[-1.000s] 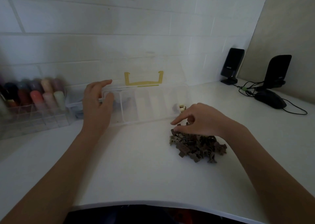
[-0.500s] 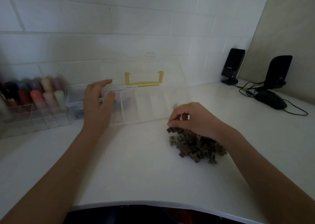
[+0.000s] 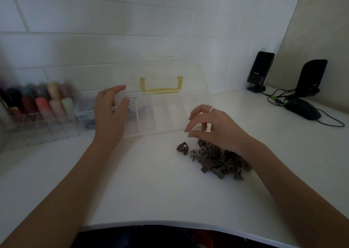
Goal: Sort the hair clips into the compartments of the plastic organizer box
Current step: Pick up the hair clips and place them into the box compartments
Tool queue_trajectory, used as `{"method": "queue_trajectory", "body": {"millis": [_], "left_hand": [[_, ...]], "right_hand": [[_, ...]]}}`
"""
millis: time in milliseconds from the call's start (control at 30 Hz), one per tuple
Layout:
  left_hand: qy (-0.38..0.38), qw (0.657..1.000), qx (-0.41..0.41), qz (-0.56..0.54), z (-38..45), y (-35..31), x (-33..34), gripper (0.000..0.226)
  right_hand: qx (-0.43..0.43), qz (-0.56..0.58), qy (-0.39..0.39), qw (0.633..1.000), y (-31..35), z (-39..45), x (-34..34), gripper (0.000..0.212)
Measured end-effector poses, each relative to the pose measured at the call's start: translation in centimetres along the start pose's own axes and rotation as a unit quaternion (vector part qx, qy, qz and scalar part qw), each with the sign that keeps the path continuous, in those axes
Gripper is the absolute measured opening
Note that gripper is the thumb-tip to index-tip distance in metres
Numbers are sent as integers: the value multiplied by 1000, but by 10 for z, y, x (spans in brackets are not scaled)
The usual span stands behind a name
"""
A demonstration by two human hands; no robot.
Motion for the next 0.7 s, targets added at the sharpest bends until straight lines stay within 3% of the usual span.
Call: {"method": "queue_trajectory", "body": {"millis": [167,267,333,433,533,600,633,700], "left_hand": [[-2,1000,4,2,1,0,1,36],[-3,1000,7,14,1,0,0,36],[-4,1000,6,17,0,0,0,37],[-11,999,6,29,-1,-2,-1,38],[-10,1000,4,28,-1,-1,-1,39],[-10,999,5,33,-1,0,0,40],[-10,999,5,37,-1,0,0,41],[-10,999,7,39,-1,-1,1,42]], "right_hand": [[10,-115,134,984,14,-1,21,27],[-3,-130,144,981,17,0,26,13],[-5,-92,97,991,13,3,16,5],[13,-40,-40,998,0,2,-10,5],[57,-24,-223,973,-14,-7,-36,9],[74,-1,-305,949,-23,-14,-45,13],[73,10,-312,947,-26,-16,-45,14],[61,9,-257,964,-31,-14,-34,17]]}}
Point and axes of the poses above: each hand's wrist, its own z-axis towards the middle knuckle, its own x-axis out of the palm, y = z × x, the point moved 6 cm from there along z, towards the middle knuckle, and after that the axes turned 12 degrees about -x, right-handed, at the moved point
